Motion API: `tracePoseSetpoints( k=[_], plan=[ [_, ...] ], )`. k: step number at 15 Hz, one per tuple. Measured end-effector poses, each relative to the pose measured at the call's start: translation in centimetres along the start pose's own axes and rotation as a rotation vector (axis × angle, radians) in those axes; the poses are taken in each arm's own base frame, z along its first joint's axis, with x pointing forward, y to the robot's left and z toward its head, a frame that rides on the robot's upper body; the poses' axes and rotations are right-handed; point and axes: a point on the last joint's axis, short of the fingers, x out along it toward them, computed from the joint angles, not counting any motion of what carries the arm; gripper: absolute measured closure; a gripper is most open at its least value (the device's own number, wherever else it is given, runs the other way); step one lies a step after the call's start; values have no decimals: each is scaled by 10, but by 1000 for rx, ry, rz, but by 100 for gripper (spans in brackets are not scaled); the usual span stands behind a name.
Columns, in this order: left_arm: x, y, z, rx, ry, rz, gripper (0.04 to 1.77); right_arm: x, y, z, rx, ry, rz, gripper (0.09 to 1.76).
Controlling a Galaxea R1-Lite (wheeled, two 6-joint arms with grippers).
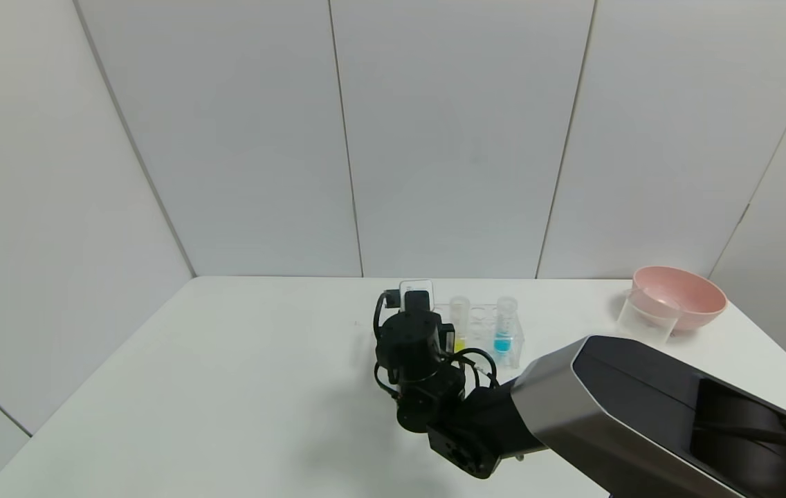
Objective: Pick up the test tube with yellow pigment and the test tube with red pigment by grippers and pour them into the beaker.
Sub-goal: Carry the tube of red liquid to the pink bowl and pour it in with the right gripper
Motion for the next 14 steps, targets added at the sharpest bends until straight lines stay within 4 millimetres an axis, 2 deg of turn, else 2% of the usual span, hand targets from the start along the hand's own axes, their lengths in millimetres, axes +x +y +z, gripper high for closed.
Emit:
tracePoseSetpoints(
  k=[4, 8, 10, 14],
  plan=[
    [0, 0, 0, 0, 0, 0, 5, -1, -1, 8, 10, -12, -1, 134],
    [0, 0, 0, 0, 0, 0, 5, -5, -2, 24, 14, -21, 1, 134],
    [0, 0, 0, 0, 0, 0, 5, -5, -4, 40, 22, -29, -4, 134],
    [0, 0, 0, 0, 0, 0, 5, -9, -11, 84, 72, -80, 7, 134]
  ],
)
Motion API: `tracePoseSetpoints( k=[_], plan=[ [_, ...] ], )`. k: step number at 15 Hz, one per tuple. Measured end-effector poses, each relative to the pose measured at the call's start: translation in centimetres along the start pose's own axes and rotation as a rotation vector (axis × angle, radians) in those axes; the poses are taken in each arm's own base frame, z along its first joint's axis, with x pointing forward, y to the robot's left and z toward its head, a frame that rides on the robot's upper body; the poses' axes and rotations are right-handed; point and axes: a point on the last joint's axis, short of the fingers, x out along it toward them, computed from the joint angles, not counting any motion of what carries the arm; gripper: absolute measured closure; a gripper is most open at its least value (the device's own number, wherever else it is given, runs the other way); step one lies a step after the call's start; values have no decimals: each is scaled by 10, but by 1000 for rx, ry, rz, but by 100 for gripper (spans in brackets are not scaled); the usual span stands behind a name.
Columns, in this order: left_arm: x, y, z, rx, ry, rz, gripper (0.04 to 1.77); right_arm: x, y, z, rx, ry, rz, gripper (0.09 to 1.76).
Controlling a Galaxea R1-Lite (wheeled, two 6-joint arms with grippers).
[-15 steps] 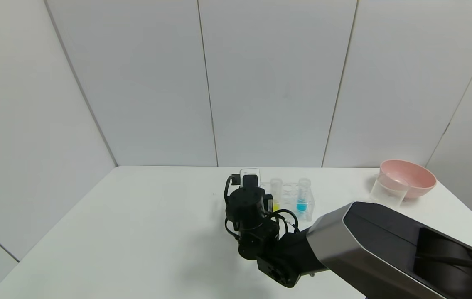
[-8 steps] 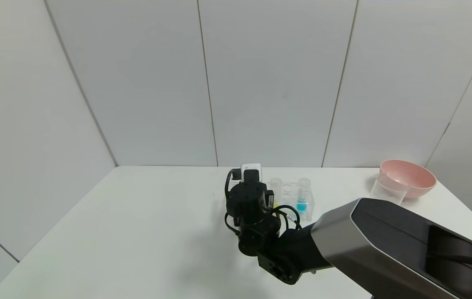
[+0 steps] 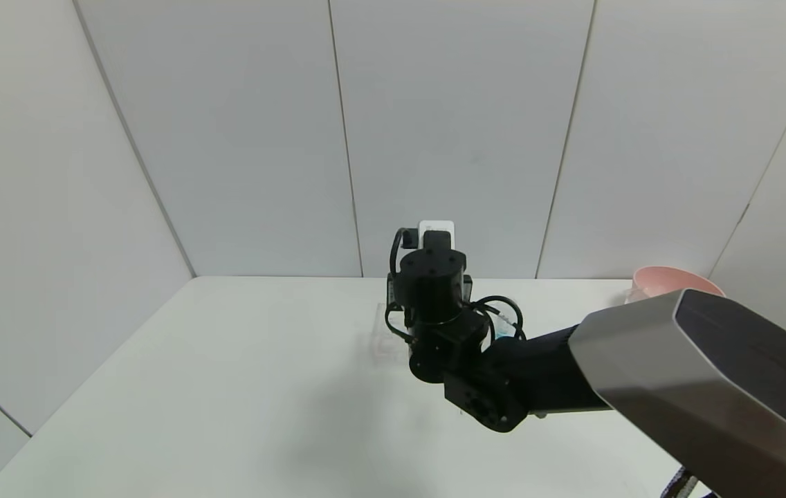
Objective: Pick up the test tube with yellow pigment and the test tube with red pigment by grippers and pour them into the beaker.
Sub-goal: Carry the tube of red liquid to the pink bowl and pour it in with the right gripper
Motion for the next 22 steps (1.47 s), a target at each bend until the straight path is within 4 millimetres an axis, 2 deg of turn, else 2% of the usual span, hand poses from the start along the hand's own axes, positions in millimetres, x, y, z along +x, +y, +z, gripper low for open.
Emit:
tracePoseSetpoints(
  k=[4, 6, 8, 11, 18, 22],
  plan=[
    [0, 0, 0, 0, 0, 0, 5, -7, -13, 47, 60, -66, -1, 134],
    [0, 0, 0, 0, 0, 0, 5, -8, -32, 69, 75, -91, -31, 134],
    [0, 0, 0, 0, 0, 0, 5, -7, -62, 88, 67, -104, -71, 134],
    [0, 0, 0, 0, 0, 0, 5, -1, -132, 108, 30, -101, -106, 134],
    [0, 0, 0, 0, 0, 0, 5, 5, -323, 135, -79, -87, -214, 134],
    [0, 0, 0, 0, 0, 0, 5, -5, -405, 137, -208, -56, -181, 134]
  ],
)
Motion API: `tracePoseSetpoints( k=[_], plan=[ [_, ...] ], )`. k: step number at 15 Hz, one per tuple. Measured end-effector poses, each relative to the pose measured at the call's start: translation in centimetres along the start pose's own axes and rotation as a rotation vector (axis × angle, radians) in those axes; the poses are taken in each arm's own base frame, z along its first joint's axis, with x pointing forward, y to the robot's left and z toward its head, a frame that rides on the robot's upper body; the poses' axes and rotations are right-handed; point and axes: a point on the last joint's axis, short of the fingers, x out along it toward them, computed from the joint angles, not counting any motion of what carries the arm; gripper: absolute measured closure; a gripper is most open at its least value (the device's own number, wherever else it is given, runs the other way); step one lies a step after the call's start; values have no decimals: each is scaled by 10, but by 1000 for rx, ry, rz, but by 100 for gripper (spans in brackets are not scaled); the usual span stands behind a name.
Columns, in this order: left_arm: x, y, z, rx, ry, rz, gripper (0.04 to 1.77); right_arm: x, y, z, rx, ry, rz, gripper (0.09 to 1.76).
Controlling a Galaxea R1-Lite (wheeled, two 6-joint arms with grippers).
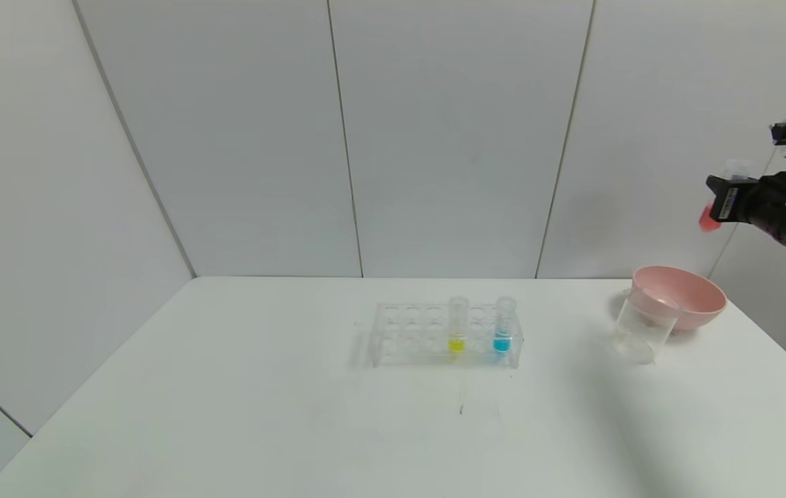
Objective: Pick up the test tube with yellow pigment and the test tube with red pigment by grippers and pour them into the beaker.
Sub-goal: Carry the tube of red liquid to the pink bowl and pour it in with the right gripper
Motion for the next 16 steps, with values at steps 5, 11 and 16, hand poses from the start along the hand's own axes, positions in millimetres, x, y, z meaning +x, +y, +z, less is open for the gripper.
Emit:
tracePoseSetpoints(
  k=[5, 11, 16],
  plan=[
    [0, 0, 0, 0, 0, 0, 5, 1, -53, -21, -223, -19, 115, 134],
    [0, 0, 0, 0, 0, 0, 5, -1, -54, -59, -503, -26, 306, 134],
    [0, 0, 0, 0, 0, 0, 5, -3, -47, -79, -708, -19, 369, 134]
  ],
)
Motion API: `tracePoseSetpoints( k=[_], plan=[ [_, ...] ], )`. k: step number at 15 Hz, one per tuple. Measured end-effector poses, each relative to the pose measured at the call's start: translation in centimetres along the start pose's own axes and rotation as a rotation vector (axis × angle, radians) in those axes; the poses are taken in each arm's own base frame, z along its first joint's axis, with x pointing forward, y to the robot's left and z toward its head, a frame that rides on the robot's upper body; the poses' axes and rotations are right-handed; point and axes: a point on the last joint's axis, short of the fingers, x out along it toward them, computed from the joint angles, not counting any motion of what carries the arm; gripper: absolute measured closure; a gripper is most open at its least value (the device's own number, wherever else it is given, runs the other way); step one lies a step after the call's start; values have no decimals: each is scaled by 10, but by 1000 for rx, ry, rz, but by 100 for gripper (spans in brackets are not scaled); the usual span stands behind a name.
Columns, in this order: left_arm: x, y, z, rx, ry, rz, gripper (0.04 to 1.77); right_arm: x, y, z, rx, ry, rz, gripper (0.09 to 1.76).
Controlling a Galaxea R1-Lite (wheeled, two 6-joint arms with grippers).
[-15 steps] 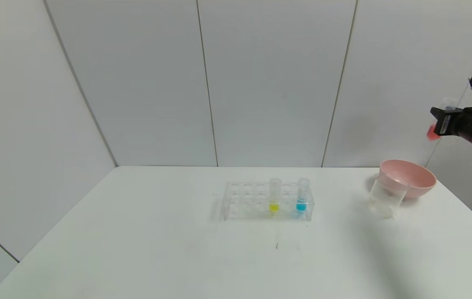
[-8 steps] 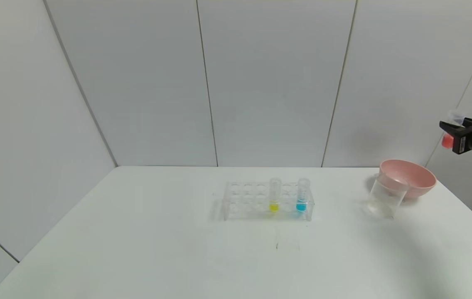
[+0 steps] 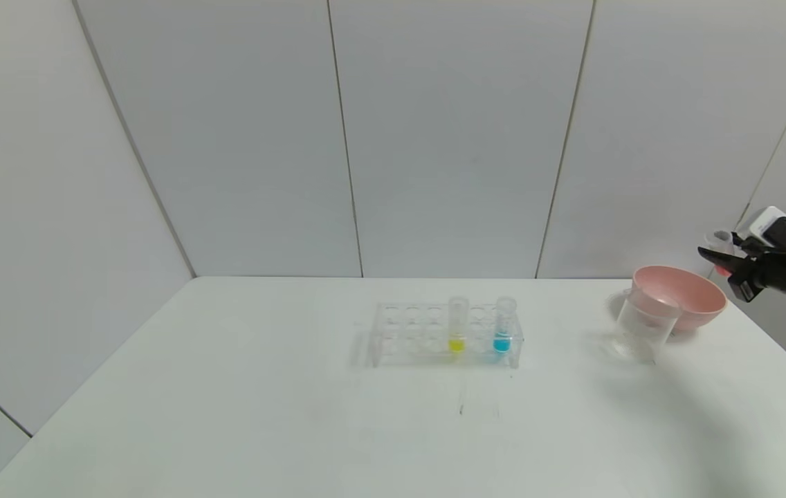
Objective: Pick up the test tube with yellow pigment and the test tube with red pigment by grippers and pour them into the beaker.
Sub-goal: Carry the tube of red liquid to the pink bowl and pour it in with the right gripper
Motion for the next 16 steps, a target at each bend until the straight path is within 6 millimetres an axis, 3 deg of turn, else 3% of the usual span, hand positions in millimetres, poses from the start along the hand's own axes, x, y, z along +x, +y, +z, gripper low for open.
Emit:
tracePoseSetpoints(
  k=[16],
  plan=[
    [0, 0, 0, 0, 0, 0, 5, 5, 9, 9, -468, 13, -7, 134]
  ],
)
